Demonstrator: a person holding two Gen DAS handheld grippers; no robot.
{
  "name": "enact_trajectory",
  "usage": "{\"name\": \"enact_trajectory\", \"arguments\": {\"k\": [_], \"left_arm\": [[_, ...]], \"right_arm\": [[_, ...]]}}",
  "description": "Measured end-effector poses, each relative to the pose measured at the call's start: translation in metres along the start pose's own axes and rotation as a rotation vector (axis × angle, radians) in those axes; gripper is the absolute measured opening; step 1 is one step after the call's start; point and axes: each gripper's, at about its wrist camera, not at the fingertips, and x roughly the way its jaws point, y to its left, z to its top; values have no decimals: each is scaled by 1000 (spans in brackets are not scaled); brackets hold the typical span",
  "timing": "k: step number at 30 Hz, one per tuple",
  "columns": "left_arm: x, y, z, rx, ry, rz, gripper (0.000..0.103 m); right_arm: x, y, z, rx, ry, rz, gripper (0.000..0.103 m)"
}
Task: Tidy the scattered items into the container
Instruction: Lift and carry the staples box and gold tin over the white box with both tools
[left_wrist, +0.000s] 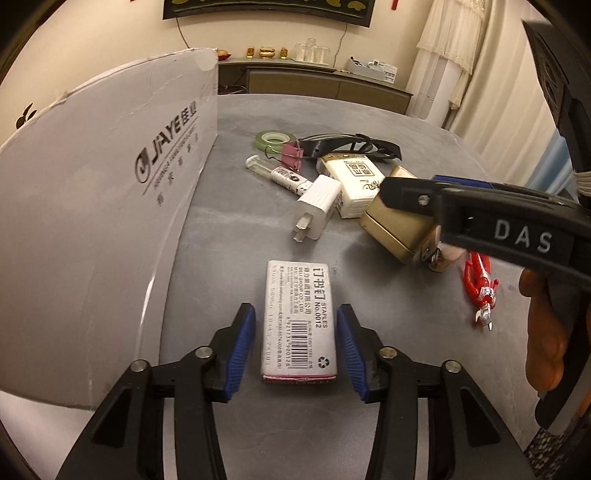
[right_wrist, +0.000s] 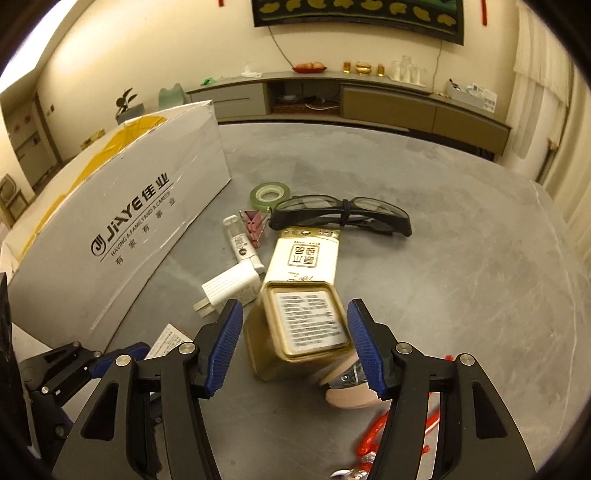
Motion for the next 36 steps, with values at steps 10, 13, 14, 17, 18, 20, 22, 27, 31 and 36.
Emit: {"name": "enact_trajectory", "arguments": {"k": [10,13,14,17,18,20,22,27,31,36], "left_arm": [[0,-1,-1,7,0,-10,50],[0,-4,0,29,9,-21,39],[-2,-4,0,26,8,-35,39],[-13,-8,3,23,-29,-54,39],[-17,-8,4,22,-41,-57,39],[-24,-7,6,8,-61,-57,39],[-30,-8,9,-2,-72,-65,39],[-49,-9,16,-29,-111,-115,39],[-69,-11,21,-34,-157,-150,39],[-87,-13,26,-30,-202,-169,39]], "right_arm": [[10,-5,-4,-23,34,3,64],[17,-7,-6,1,56,12,52],[16,-7,-6,7,55,9,51],[7,-8,-6,20,41,24,51],[3,-8,-6,24,32,26,51],[-7,-7,-5,26,10,33,51],[-18,-8,-6,37,-8,47,51],[-42,-12,-9,66,-42,93,51],[-59,-17,-11,121,-55,169,51],[-76,-25,-11,214,-73,289,51]]}}
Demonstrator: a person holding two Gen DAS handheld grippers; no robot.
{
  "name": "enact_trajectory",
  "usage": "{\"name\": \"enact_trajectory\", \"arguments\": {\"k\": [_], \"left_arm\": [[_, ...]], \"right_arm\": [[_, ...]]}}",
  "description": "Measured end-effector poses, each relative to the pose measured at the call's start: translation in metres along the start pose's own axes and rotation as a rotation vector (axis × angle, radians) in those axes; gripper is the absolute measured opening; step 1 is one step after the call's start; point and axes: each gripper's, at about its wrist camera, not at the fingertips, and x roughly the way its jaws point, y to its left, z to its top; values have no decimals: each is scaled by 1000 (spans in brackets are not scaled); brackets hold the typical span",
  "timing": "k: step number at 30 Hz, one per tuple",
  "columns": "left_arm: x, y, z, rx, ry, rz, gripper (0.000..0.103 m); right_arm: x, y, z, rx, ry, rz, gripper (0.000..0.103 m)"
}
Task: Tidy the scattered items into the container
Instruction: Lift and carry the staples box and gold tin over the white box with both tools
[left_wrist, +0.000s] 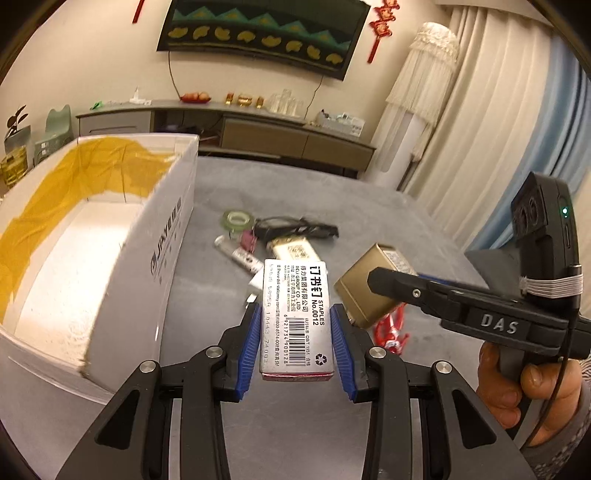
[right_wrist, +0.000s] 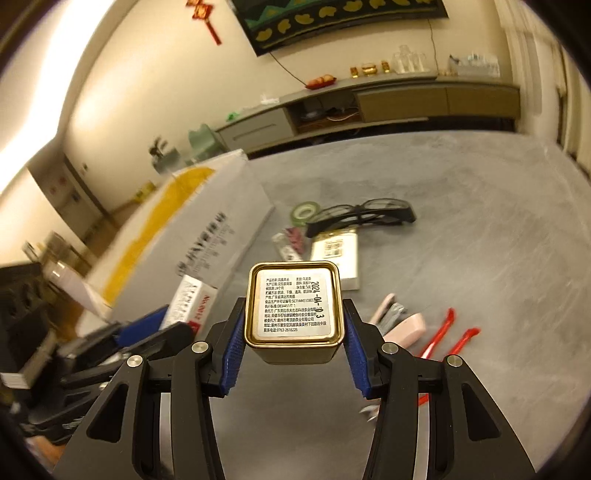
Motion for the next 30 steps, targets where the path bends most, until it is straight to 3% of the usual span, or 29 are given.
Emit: {"name": "enact_trajectory", "arguments": {"k": [4,8,18,30], "left_arm": [[-11,2,5,-9,-24,-2,39],[-23,8,11,-24,-53,-5,39],[-57,45,27,-99,-136,-7,39],[-85,94,39,-198,-193,10,39]], "right_arm": [[-10,-4,1,104,-10,101,51],[-14,2,-2,137,-21,114,51],[-27,69,-4,-5,-81,88,51],[-5,139,14,-123,-75,101,51]]}}
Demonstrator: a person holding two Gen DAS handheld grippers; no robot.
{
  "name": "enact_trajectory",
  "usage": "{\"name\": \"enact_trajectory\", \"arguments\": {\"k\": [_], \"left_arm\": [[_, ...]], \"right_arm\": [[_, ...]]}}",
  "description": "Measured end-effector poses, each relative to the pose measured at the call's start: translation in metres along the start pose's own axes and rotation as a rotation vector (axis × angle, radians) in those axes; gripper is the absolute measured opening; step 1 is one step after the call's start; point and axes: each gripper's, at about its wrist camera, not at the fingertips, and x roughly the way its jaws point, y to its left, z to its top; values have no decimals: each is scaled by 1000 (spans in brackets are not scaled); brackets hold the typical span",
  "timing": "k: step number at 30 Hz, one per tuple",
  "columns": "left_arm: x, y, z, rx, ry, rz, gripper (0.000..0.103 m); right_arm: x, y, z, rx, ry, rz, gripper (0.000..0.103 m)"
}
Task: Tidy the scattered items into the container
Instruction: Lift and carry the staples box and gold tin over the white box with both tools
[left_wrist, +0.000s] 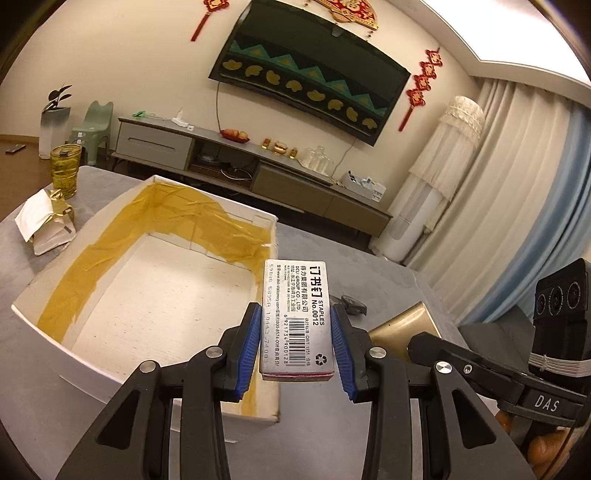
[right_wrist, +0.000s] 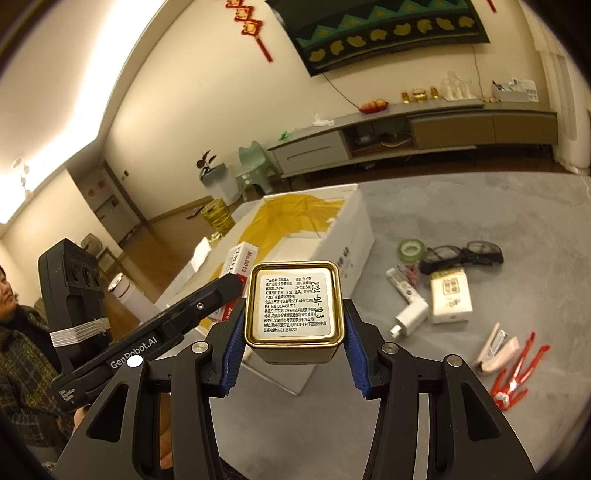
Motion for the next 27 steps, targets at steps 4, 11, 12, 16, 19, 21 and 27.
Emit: {"name": "enact_trajectory", "arguments": {"k": [4,11,12,16,19,21,27], "left_arm": [[-3,16,7,-31,-1,27,39],[-10,33,15,-65,-11,54,39],[-11,35,16,-69,-11,54,39],[-13,41,21,-77,-11,57,39],[-17,44,26,-78,-22,57,39],[-20,47,32,-77,-32,60,39],[-20,56,54,-60,-56,79,39]], "right_arm": [[11,22,8,-45,2,-1,51],[27,43,17,-102,14,-16,51],[28,44,18,-107,15,-18,51],[36,52,25,-134,19,-28,51],[39,58,31,-159,19,-34,51],[41,62,34,-172,17,-39,51],[51,70,44,-207,18,-54,51]]}}
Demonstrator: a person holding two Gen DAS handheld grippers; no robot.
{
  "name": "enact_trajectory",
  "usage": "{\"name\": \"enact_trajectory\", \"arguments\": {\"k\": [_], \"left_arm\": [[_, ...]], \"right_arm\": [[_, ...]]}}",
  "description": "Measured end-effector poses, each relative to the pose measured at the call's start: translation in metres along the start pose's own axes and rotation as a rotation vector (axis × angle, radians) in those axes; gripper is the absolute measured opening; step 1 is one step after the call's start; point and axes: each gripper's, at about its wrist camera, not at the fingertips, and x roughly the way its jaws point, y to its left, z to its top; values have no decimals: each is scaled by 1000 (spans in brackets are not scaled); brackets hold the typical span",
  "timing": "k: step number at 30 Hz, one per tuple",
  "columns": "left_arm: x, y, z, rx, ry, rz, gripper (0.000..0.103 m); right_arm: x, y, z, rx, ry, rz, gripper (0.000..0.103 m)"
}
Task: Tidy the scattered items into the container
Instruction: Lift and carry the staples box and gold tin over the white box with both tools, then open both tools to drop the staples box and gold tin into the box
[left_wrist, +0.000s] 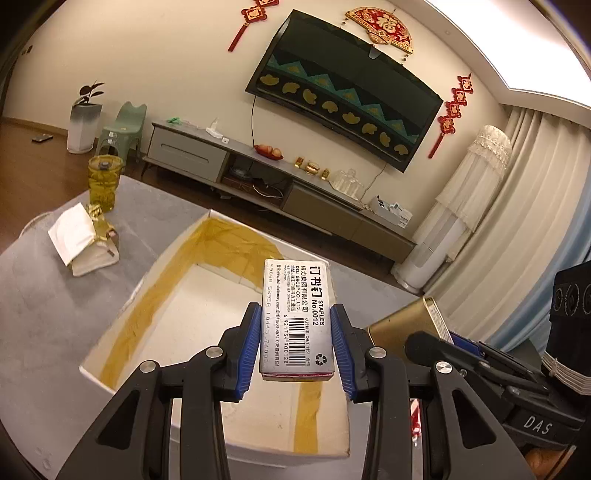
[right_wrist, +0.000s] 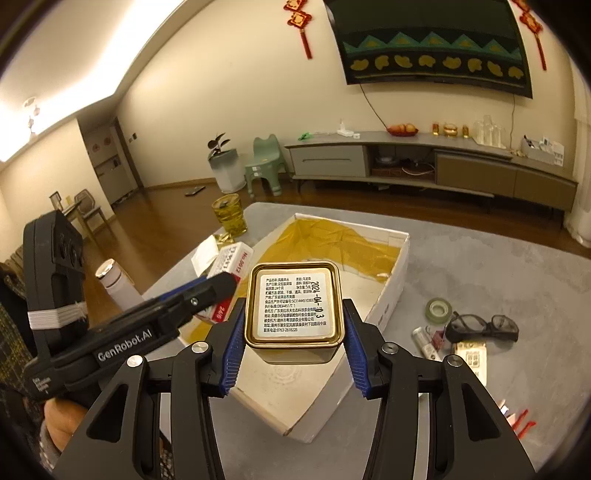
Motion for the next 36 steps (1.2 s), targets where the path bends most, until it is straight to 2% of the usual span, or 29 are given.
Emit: {"name": "enact_trajectory", "arguments": {"k": [15,23,27,31,36], "left_arm": [[53,25,37,-43,33,53,39],[76,32,52,6,38,127,39],[90,35,56,12,66,133,39],[101,35,63,51,82,169,39],[121,41,66,24,140,176,39]], "right_arm": [[45,-11,28,-54,27,-51,51],[75,-22,38,-62,53,-75,51],[94,-29,44,-55,76,-83,51],[110,-33,47,-72,97,-92,51],[128,-39,50,-91,133,-110,51]]}}
